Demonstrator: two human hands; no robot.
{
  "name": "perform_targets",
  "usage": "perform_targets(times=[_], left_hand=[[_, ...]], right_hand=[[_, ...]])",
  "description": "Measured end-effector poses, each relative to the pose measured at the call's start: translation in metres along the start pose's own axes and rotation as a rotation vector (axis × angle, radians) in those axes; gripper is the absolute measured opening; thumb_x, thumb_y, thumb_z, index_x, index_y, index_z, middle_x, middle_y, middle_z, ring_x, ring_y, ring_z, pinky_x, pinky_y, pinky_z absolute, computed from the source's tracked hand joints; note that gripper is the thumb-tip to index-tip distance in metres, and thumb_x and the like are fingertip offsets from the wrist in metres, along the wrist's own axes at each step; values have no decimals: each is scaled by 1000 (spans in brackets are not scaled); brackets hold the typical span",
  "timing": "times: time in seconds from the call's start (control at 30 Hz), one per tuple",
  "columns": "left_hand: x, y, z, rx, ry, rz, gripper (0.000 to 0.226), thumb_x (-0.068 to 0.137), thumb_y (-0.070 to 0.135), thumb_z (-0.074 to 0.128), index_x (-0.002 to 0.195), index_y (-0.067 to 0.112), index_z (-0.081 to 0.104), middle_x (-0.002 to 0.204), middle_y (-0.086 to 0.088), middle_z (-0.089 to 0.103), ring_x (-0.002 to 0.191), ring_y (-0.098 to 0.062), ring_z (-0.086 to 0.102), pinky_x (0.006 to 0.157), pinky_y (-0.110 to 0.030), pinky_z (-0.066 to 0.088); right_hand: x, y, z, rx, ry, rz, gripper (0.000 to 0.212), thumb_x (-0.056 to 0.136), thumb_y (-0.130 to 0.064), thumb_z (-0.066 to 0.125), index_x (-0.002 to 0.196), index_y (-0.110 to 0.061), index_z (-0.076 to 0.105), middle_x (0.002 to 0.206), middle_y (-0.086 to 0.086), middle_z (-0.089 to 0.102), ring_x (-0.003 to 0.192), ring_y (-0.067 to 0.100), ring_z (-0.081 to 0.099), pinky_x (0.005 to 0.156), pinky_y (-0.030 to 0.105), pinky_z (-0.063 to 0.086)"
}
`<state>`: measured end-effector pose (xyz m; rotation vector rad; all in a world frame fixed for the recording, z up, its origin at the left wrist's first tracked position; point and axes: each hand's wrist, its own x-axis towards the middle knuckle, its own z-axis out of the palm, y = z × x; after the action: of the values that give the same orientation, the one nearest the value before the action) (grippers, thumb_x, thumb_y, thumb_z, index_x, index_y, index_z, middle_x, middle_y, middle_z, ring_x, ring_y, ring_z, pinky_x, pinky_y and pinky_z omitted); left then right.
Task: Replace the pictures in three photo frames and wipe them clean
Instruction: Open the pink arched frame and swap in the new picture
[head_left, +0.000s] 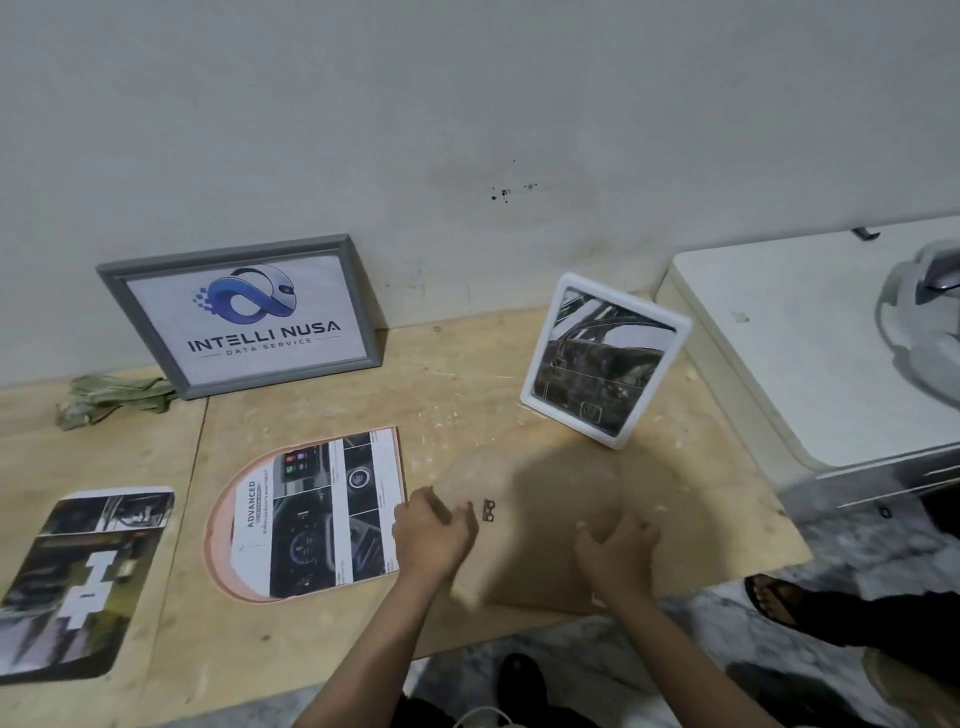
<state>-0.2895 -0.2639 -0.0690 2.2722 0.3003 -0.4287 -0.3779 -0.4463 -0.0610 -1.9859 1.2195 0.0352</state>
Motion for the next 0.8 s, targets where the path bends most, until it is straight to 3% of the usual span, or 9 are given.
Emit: perform_targets(times=[0.07, 0.2, 0.3, 0.4, 0.57, 0.7, 0.8], left_hand=[[5, -2, -6, -27, -2, -2, 54, 74, 47, 61, 103, 1, 59, 102, -20, 60, 80, -25, 56, 72, -29, 46], [14, -3, -25, -3, -3, 46, 30, 78, 40, 61, 86, 12, 56, 99, -13, 56, 85, -27, 57, 73, -29, 43], [27, -17, -54, -15, 28, 55, 30, 74, 42, 59, 83, 14, 58, 95, -13, 59, 83, -28, 58, 72, -33, 48], [38, -39, -88, 3, 108, 32, 28, 77, 39, 60, 81, 11, 57, 89, -12, 60, 85, -30, 57, 71, -34, 47], [48, -83, -143, -51, 233, 17, 29, 77, 25, 63, 59, 14, 43, 66, -8, 53, 71, -33, 55, 60, -31, 37], [56, -114, -178, -32, 269, -9, 29, 77, 29, 64, 62, 16, 44, 70, -9, 55, 71, -32, 57, 62, -35, 43], [59, -128, -190, -24, 278, 2, 27, 79, 27, 63, 67, 16, 42, 76, -10, 54, 73, -30, 54, 59, -31, 37]], right_hand=[[-4, -6, 2, 20, -3, 19, 64, 83, -27, 66, 134, 0, 39, 133, 20, 30, 109, 41, 47, 89, 41, 43], [-16, -24, 9, 10, 25, 15, 58, 84, -28, 64, 130, -2, 41, 129, 17, 30, 104, 39, 49, 86, 41, 44], [-31, -49, 27, 15, -9, -45, 60, 86, -27, 61, 136, -5, 37, 136, 17, 32, 116, 38, 44, 92, 42, 41], [-51, -74, 51, 8, -67, -131, 65, 89, -24, 58, 143, -4, 29, 147, 16, 25, 134, 32, 29, 102, 40, 34], [-87, -108, 100, -9, -260, -238, 68, 92, -24, 54, 148, -7, 20, 151, 13, 24, 138, 29, 27, 105, 37, 32], [-107, -131, 136, -64, -326, -305, 69, 90, -25, 56, 147, -6, 23, 150, 16, 27, 139, 29, 24, 109, 34, 26], [-112, -143, 153, -116, -331, -346, 69, 89, -26, 57, 146, -5, 25, 152, 16, 25, 142, 29, 18, 113, 32, 19]])
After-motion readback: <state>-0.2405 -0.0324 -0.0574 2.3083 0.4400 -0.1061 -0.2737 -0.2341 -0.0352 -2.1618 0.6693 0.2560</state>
